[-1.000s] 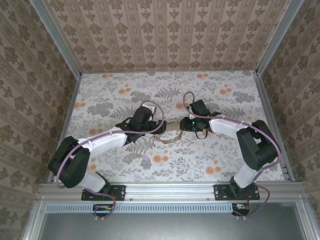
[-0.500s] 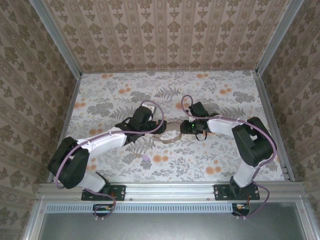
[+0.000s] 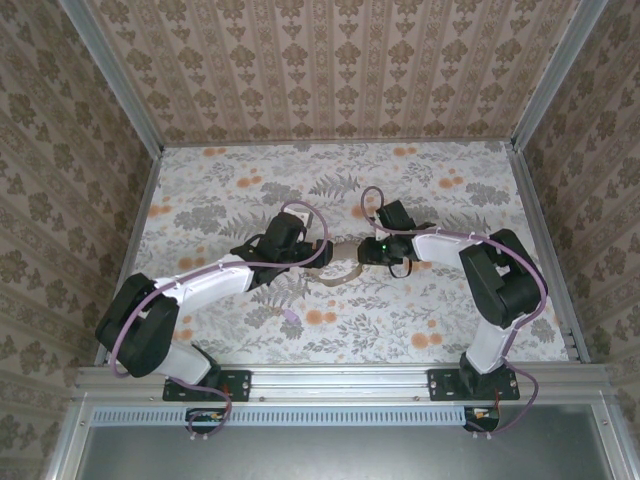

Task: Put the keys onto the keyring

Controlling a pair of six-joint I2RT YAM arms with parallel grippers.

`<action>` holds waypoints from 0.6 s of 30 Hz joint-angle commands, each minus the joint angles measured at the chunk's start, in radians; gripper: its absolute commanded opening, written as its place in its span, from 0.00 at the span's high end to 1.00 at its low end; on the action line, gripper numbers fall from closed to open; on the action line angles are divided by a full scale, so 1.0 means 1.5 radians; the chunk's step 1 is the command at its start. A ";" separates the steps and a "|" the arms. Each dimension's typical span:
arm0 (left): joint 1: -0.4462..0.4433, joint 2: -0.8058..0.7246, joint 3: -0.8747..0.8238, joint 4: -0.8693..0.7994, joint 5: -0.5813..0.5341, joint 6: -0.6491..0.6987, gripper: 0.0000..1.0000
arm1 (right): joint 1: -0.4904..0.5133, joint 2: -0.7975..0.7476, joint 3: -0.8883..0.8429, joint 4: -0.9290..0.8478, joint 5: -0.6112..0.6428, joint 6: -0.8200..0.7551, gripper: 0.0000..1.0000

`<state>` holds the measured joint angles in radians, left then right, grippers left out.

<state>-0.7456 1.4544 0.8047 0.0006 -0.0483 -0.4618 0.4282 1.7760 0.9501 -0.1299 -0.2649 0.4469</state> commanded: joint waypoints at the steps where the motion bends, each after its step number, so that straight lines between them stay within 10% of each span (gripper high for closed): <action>1: -0.005 0.007 0.006 0.004 0.003 -0.014 0.07 | 0.003 0.001 0.001 0.062 -0.050 -0.010 0.65; 18: -0.006 0.007 0.006 0.005 0.006 -0.018 0.07 | 0.004 -0.013 -0.009 0.056 -0.069 -0.001 0.73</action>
<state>-0.7460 1.4597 0.8047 0.0013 -0.0483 -0.4725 0.4301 1.7760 0.9501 -0.0486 -0.3603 0.4469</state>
